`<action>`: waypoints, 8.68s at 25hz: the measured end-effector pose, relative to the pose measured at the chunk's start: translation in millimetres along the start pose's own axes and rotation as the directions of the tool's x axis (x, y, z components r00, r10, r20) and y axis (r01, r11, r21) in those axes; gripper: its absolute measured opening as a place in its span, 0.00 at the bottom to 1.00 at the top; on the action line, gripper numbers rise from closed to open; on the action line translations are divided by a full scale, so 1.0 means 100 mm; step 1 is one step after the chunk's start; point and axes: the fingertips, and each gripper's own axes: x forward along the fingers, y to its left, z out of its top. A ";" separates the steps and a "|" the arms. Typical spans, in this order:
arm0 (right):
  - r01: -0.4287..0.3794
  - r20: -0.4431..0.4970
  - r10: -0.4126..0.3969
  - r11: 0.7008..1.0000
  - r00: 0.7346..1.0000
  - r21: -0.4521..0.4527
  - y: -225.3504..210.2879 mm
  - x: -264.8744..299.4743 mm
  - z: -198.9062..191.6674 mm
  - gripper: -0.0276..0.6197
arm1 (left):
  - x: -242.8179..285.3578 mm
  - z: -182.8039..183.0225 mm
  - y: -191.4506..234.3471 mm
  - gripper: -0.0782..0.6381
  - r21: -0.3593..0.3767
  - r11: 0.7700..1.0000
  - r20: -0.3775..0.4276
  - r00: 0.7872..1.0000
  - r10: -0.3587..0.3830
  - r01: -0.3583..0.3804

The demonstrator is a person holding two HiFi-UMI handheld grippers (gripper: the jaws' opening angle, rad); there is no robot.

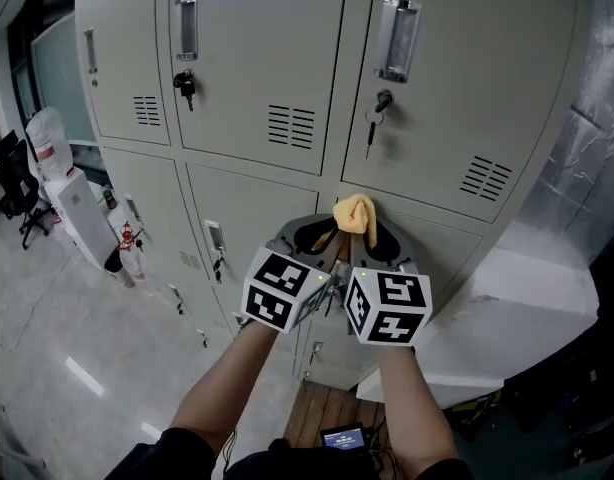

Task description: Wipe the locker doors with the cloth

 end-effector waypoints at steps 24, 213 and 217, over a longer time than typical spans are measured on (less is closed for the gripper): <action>0.166 -0.001 -0.166 0.985 0.986 0.035 -0.93 -0.59 -0.04 0.15 | 0.53 0.08 -0.93 0.17 0.012 0.992 -0.009 0.992 -0.122 0.122; 0.054 -0.171 -0.046 0.998 0.984 0.042 -0.06 -0.27 -1.35 0.15 | -0.11 -1.30 -0.44 0.16 -0.110 0.990 -0.129 0.987 -0.100 0.086; 0.040 -0.185 -0.034 0.999 0.982 0.026 0.05 -0.18 -1.45 0.15 | -0.16 -1.42 -0.33 0.16 -0.131 0.989 -0.136 0.987 -0.087 0.069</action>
